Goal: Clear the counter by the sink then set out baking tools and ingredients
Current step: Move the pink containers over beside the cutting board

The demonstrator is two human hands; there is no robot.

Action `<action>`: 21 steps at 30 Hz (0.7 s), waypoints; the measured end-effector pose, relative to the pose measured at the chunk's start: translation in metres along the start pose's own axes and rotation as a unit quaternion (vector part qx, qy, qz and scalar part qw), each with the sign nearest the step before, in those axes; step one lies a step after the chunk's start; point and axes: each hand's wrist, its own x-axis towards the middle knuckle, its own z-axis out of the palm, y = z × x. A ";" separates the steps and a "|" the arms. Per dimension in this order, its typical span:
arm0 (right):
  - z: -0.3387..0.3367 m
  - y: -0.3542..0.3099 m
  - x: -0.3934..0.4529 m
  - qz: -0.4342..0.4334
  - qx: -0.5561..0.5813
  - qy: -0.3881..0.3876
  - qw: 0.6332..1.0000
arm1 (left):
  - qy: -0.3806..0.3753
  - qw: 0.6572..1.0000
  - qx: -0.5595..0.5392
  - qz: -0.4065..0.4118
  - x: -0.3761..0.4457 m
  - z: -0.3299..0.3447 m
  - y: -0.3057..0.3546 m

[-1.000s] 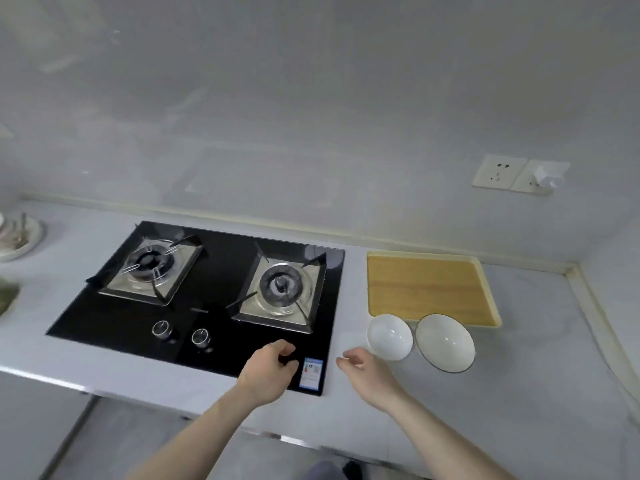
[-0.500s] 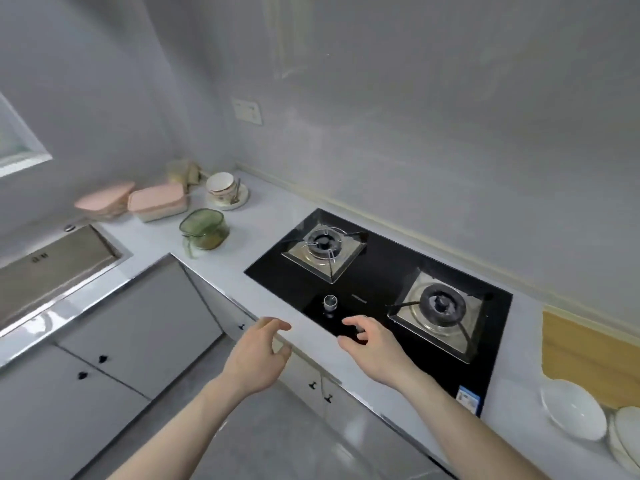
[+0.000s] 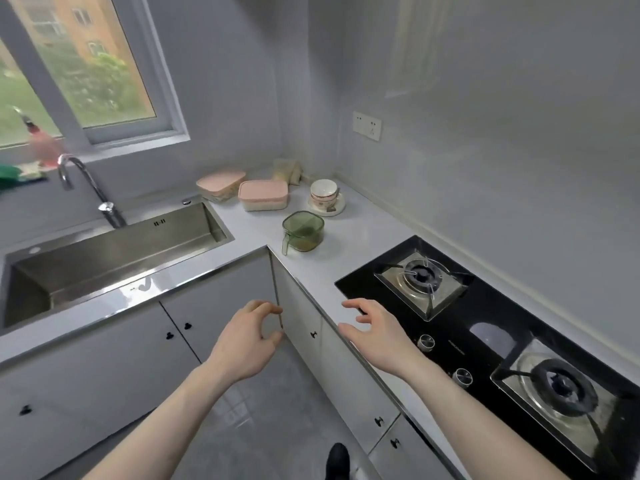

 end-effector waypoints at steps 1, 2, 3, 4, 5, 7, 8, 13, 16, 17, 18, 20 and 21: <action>0.001 -0.005 0.007 -0.004 0.001 -0.004 1.000 | 0.005 1.000 -0.002 -0.003 0.002 -0.005 -0.004; 0.005 -0.012 0.019 -0.010 0.004 -0.012 1.000 | 0.013 1.000 -0.006 -0.010 0.006 -0.011 -0.012; 0.009 -0.019 0.031 -0.017 0.007 -0.017 1.000 | 0.020 1.000 -0.009 -0.020 0.011 -0.016 -0.019; 0.012 -0.024 0.044 -0.024 0.011 -0.021 0.999 | 0.026 0.999 -0.012 -0.025 0.016 -0.021 -0.027; 0.015 -0.029 0.055 -0.027 0.016 -0.022 0.999 | 0.032 0.999 -0.013 -0.031 0.022 -0.026 -0.032; 0.022 -0.040 0.083 -0.036 0.022 -0.032 0.999 | 0.043 0.998 -0.011 -0.044 0.037 -0.038 -0.047; 0.025 -0.043 0.093 -0.035 0.024 -0.036 0.998 | 0.047 0.998 -0.011 -0.050 0.043 -0.043 -0.051; 0.035 -0.064 0.166 -0.040 0.034 -0.056 0.997 | 0.059 0.996 -0.014 -0.061 0.099 -0.073 -0.076; 0.034 -0.074 0.211 -0.040 0.047 -0.061 0.996 | 0.064 0.996 -0.015 -0.065 0.143 -0.087 -0.086; 0.034 -0.076 0.225 -0.039 0.048 -0.060 0.996 | 0.069 0.995 -0.019 -0.067 0.155 -0.090 -0.088; 0.033 -0.080 0.243 -0.041 0.049 -0.056 0.996 | 0.078 0.995 -0.021 -0.065 0.171 -0.094 -0.090; 0.034 -0.083 0.277 -0.038 0.049 -0.052 0.997 | 0.087 0.993 -0.032 -0.068 0.198 -0.097 -0.095; 0.033 -0.083 0.289 -0.036 0.044 -0.048 0.997 | 0.090 0.993 -0.034 -0.070 0.206 -0.097 -0.097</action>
